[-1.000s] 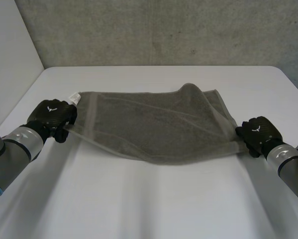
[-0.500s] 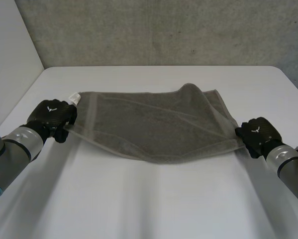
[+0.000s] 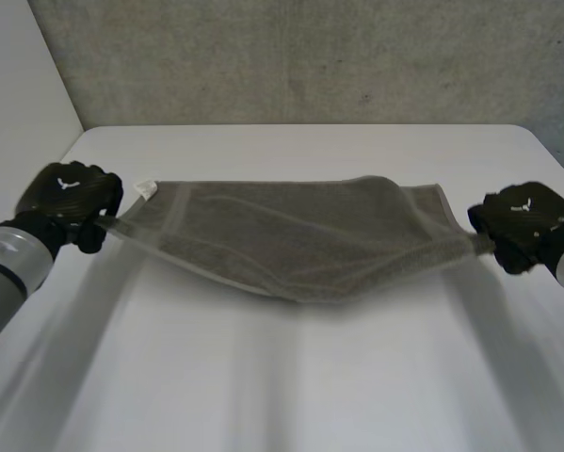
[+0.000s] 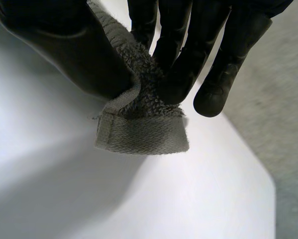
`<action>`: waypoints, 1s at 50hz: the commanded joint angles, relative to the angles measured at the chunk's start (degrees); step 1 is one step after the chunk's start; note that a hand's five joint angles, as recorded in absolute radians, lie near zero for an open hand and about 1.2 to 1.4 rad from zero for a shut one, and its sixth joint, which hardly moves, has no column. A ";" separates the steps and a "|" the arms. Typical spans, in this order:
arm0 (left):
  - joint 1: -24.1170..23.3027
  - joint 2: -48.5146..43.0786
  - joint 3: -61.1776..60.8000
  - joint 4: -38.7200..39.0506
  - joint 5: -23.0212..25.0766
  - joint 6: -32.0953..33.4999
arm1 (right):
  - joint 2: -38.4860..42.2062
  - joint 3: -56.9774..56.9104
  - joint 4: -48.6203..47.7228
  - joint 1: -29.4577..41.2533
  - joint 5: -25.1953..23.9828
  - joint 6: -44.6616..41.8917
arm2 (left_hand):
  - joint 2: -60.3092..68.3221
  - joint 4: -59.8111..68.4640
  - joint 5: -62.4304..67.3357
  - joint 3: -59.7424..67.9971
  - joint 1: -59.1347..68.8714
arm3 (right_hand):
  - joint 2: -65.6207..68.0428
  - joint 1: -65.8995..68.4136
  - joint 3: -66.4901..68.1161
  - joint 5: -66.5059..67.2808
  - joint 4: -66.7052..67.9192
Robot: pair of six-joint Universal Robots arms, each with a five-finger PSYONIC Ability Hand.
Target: Fold the towel.
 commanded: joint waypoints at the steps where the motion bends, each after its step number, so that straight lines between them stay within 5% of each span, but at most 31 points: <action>1: 2.74 8.80 -4.04 -3.55 0.21 0.28 | -3.47 -0.79 15.51 -4.01 -1.60 -12.10 | -6.80 -7.22 -15.48 -8.94 -3.72 | 5.29 3.12 3.34 3.97 3.13; 12: 10.47 14.89 -7.65 -8.75 9.96 0.10 | -5.87 -6.84 28.73 -12.54 -11.53 -18.81 | -6.80 -7.22 -15.48 -8.94 -3.72 | 5.29 3.12 3.34 3.97 3.13; 20: 6.10 1.47 -1.43 -7.34 9.88 -0.51 | 7.04 -15.44 28.56 -8.17 -11.02 -13.64 | -6.80 -7.22 -15.48 -8.94 -3.72 | 5.29 3.12 3.34 3.97 3.13; 29: -0.77 -18.84 13.50 -7.69 -1.70 -0.69 | 25.14 -33.28 26.98 1.16 -3.02 -5.81 | -6.80 -7.22 -15.48 -8.94 -3.72 | 5.29 3.12 3.34 3.97 3.13; 50: -8.85 -39.95 44.54 -7.78 -14.29 -1.74 | 45.37 -53.78 7.65 8.02 9.20 7.91 | -6.80 -7.22 -15.48 -8.94 -3.72 | 5.29 3.12 3.34 3.97 3.13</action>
